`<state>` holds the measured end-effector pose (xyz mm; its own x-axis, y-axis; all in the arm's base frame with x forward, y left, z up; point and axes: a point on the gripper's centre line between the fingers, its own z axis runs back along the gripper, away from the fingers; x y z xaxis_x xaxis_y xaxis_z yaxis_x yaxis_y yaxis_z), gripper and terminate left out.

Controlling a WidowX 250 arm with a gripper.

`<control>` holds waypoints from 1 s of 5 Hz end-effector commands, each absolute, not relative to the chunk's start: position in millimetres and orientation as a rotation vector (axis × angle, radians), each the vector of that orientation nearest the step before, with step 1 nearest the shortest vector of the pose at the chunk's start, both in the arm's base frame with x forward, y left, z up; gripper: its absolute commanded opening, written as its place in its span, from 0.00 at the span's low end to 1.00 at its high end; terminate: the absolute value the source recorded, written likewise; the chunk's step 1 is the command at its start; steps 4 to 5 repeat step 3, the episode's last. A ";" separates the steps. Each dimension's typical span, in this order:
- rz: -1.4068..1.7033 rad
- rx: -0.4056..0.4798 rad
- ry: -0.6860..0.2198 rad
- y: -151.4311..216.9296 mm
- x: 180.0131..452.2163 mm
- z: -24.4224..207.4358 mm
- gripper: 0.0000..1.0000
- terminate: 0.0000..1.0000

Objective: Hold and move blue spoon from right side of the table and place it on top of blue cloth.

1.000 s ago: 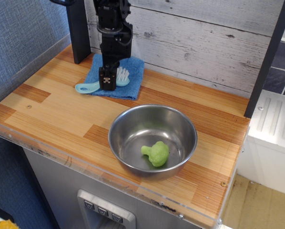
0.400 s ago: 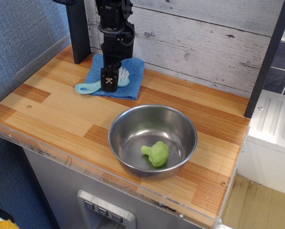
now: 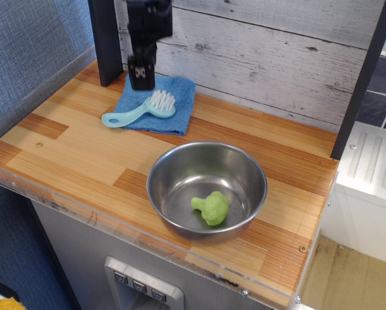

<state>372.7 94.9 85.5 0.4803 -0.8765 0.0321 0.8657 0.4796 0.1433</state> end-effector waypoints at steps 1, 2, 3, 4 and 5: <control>-1.031 0.181 -0.211 94.0 358.5 152.6 1.00 0.00; -1.031 0.181 -0.211 94.0 358.5 152.6 1.00 0.00; -1.031 0.181 -0.211 94.0 358.5 152.6 1.00 1.00; -1.031 0.181 -0.211 94.0 358.5 152.6 1.00 1.00; -1.031 0.181 -0.211 94.0 358.5 152.6 1.00 1.00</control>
